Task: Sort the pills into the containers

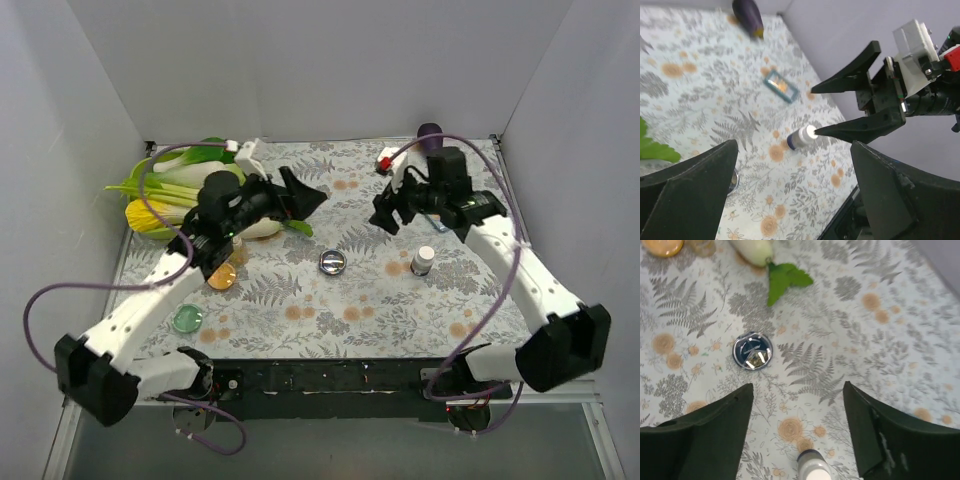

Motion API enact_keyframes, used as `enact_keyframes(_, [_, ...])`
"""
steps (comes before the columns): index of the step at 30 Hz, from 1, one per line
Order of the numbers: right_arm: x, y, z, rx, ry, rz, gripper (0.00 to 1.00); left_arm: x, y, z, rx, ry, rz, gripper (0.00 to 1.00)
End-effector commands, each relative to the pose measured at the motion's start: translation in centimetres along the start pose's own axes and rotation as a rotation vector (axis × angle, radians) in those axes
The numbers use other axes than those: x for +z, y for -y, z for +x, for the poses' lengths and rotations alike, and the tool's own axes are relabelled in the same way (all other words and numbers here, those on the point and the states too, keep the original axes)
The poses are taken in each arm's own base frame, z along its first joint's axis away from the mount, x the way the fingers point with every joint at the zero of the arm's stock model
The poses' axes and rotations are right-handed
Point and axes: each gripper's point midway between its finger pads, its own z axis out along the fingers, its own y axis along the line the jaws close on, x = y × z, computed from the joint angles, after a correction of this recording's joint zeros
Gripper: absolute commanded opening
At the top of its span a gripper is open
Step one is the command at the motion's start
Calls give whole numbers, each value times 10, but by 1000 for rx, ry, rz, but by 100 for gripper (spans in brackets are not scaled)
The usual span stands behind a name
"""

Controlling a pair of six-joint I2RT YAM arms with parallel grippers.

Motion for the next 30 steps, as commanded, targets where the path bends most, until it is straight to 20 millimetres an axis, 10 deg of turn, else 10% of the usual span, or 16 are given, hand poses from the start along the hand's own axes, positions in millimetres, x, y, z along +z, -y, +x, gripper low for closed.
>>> enact_keyframes(1, [-81, 22, -52, -93, 126, 231, 87, -65, -1, -40, 71, 199, -93, 98])
enact_keyframes(8, [-165, 46, -71, 45, 257, 415, 94, -140, 31, -46, 132, 252, -53, 98])
enact_keyframes(16, [-198, 20, -68, 4, 320, 461, 97, -171, 35, -27, 102, 228, -51, 98])
enact_keyframes(23, [-115, -79, -11, -51, 317, -202, 91, -169, 5, 16, 50, 128, -115, 98])
enact_keyframes(30, [-81, -70, -17, -105, 234, -227, 94, -179, 4, 31, 33, 103, -106, 98])
